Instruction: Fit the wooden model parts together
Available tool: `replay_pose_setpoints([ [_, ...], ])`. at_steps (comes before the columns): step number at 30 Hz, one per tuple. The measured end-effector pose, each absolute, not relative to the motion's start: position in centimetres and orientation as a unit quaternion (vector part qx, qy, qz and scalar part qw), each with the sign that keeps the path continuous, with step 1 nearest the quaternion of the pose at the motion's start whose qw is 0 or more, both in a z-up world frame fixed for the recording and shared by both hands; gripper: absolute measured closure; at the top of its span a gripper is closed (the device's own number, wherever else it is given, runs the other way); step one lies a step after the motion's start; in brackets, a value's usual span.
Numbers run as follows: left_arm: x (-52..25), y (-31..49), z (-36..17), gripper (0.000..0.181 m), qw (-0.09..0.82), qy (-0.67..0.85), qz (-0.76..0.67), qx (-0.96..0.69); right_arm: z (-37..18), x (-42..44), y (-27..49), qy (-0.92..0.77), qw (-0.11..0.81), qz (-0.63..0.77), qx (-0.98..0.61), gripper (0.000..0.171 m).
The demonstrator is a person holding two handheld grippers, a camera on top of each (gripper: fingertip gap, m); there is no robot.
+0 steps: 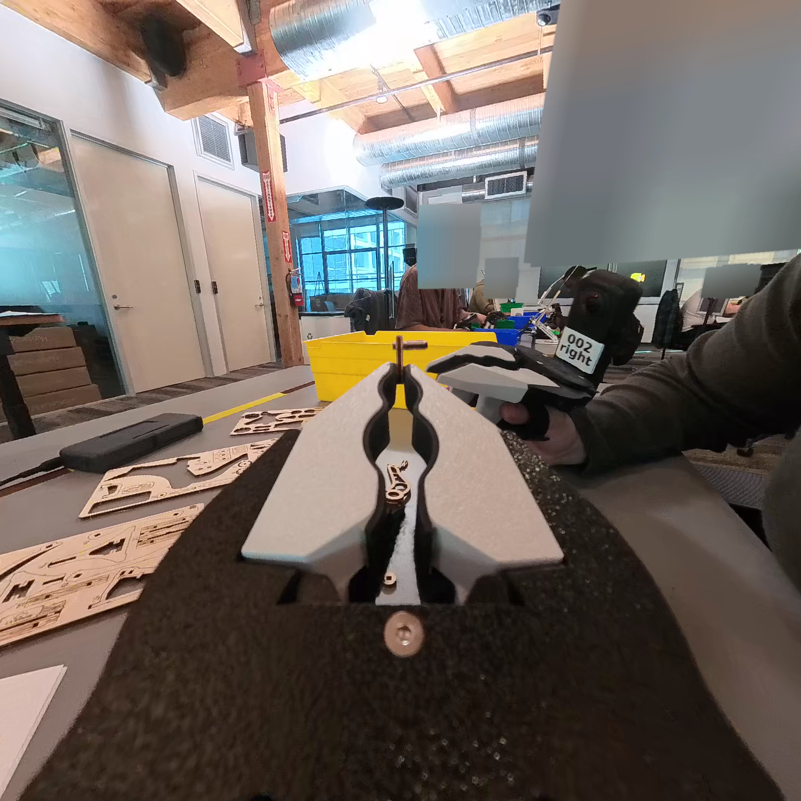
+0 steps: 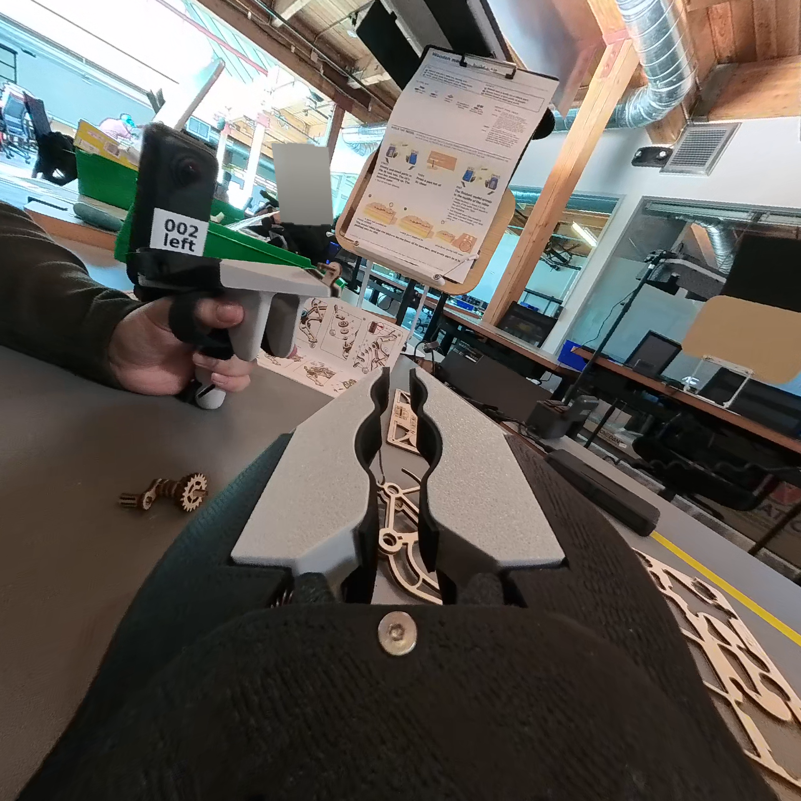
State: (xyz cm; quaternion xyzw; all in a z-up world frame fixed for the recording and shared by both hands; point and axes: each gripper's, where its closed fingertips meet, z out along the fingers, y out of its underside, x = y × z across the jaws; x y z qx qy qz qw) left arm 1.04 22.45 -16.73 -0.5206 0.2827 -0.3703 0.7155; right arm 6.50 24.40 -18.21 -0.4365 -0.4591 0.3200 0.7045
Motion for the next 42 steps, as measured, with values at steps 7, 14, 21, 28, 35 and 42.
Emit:
replay_pose_setpoints([
  [7,1.07,22.47,-16.76,0.181,0.715,0.283,-0.371,-0.521,-18.26,6.39,24.21,-0.464,0.703,0.32,-0.433,0.164],
  [14,1.1,22.47,-16.77,0.181,0.714,0.283,-0.372,-0.521,-18.33,6.26,24.01,-0.469,0.702,0.319,-0.43,0.164],
  [21,1.07,22.49,-16.75,0.181,0.714,0.282,-0.373,-0.521,-18.42,6.15,23.85,-0.475,0.702,0.316,-0.427,0.164],
  [28,1.03,22.51,-16.74,0.181,0.714,0.281,-0.374,-0.521,-18.46,6.09,23.75,-0.478,0.701,0.316,-0.425,0.164],
  [35,1.05,22.5,-16.77,0.181,0.713,0.282,-0.375,-0.521,-18.5,6.04,23.69,-0.48,0.7,0.315,-0.424,0.165],
  [42,1.04,22.49,-16.76,0.181,0.713,0.282,-0.376,-0.521,-18.57,5.99,23.59,-0.484,0.7,0.314,-0.422,0.165],
])
